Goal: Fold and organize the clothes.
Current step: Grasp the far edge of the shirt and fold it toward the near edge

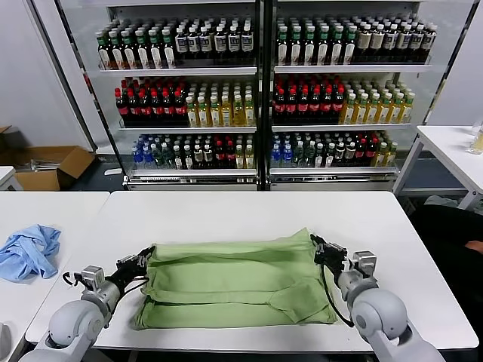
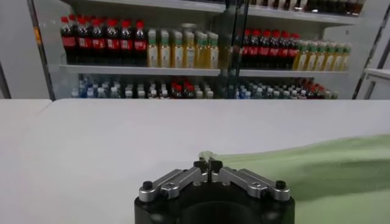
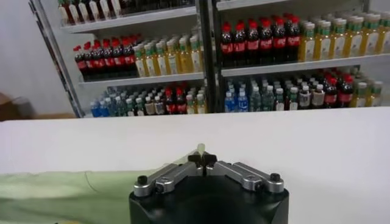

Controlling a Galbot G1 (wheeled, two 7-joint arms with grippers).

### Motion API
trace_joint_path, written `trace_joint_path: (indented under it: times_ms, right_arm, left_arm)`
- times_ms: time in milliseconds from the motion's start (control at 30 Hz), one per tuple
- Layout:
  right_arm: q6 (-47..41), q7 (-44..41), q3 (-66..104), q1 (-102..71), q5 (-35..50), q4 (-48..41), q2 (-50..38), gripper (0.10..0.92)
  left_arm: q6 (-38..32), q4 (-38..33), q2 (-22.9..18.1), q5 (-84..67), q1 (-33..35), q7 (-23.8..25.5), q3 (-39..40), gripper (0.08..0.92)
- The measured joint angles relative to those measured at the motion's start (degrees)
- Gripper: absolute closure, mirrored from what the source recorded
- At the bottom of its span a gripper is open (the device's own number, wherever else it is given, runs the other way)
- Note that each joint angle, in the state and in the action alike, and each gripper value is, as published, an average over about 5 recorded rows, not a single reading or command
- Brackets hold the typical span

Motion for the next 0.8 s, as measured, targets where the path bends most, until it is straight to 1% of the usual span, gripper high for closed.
trace_joint_path:
  times_ms: [500,800]
  right_arm:
    - [-0.3,0.12,4.22,-9.39,-1.93,6.88,-1.2,0.919]
    - [-0.32,-0.23,5.7,-12.48,-3.5,8.14,-1.0,0.919]
  left_arm:
    - [3.6,-4.11,1.34,0.57,4.94,3.42,-3.25,0.914]
    - [7.09,-6.2,2.38,1.26,6.13,5.95,-4.81,0.914]
